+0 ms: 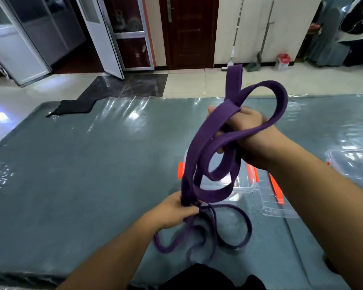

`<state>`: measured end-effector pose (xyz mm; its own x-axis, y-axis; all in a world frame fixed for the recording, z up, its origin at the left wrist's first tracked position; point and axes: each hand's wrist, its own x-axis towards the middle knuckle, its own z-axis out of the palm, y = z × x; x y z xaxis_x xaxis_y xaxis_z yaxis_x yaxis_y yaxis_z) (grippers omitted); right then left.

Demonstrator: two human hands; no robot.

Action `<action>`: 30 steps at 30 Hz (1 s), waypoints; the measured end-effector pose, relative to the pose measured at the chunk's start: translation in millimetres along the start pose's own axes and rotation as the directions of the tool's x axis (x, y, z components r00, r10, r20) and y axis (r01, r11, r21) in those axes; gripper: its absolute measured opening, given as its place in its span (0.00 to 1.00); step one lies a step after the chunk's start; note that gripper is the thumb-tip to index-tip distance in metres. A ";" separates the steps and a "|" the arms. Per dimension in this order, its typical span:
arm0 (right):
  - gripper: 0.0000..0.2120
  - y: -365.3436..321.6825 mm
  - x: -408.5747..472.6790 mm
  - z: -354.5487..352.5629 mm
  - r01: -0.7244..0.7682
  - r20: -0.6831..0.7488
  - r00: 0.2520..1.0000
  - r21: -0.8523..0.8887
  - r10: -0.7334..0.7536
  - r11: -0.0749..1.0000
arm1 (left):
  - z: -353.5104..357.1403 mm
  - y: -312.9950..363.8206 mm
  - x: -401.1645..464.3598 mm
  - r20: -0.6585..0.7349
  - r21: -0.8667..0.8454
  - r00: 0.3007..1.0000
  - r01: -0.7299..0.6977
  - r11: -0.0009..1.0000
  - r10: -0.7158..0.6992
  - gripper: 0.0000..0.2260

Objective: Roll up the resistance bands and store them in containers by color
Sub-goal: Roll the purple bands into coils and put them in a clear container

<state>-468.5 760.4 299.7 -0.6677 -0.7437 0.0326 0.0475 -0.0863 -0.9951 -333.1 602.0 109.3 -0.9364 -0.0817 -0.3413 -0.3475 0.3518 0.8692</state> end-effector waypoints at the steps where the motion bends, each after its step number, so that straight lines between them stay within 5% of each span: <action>1: 0.18 1.0 -2.8 -1.6 0.001 0.021 1.000 -0.017 -0.001 1.000 | -1.8 -2.6 4.8 -0.069 -0.001 0.998 0.014 1.000 -0.014 0.07; 6: 0.22 15.6 -15.8 -16.7 0.012 -0.017 1.000 -0.261 -0.017 0.965 | -27.8 -11.3 15.1 -0.322 -0.063 0.942 0.078 0.995 -0.094 0.09; 10: 0.05 32.7 -22.1 -33.5 -0.033 -0.047 0.999 -0.469 0.013 0.883 | -54.2 -28.9 12.5 -0.314 -0.014 0.947 0.068 0.998 -0.069 0.07; 14: 0.18 58.2 -37.6 -57.8 -0.160 0.048 0.972 -0.584 0.230 0.796 | -78.8 -48.8 5.4 -0.316 0.226 0.941 0.200 0.953 -0.122 0.05; 19: 0.15 93.7 -40.0 -70.4 -0.282 -0.074 0.954 -0.549 0.290 0.787 | -92.1 -65.0 -4.5 -0.266 0.463 0.928 0.361 0.810 -0.262 0.03; 21: 0.13 102.3 -44.4 -70.5 -0.284 -0.083 0.955 -0.523 0.284 0.804 | -89.6 -67.1 -5.4 -0.212 0.569 0.918 0.395 0.721 -0.336 0.09; 25: 0.07 110.8 -46.9 -64.1 -0.248 -0.147 0.968 -0.452 0.203 0.857 | -79.1 -55.5 -3.1 -0.140 0.697 0.923 0.350 0.626 -0.360 0.39; 28: 0.05 111.3 -45.4 -61.2 -0.228 -0.167 0.970 -0.345 0.179 0.911 | -71.4 -13.0 -1.5 -0.095 0.522 0.970 0.240 0.819 -0.223 0.38; 30: 0.04 110.4 -45.5 -60.1 -0.209 -0.152 0.974 -0.323 0.167 0.923 | -64.6 23.3 -0.2 -0.088 0.061 0.988 0.131 0.989 -0.126 0.29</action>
<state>-477.6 824.6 182.7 -0.7553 -0.6383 -0.1485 -0.0571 0.2899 -0.9554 -344.1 550.0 152.8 -0.8860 -0.2072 -0.4149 -0.4638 0.3939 0.7936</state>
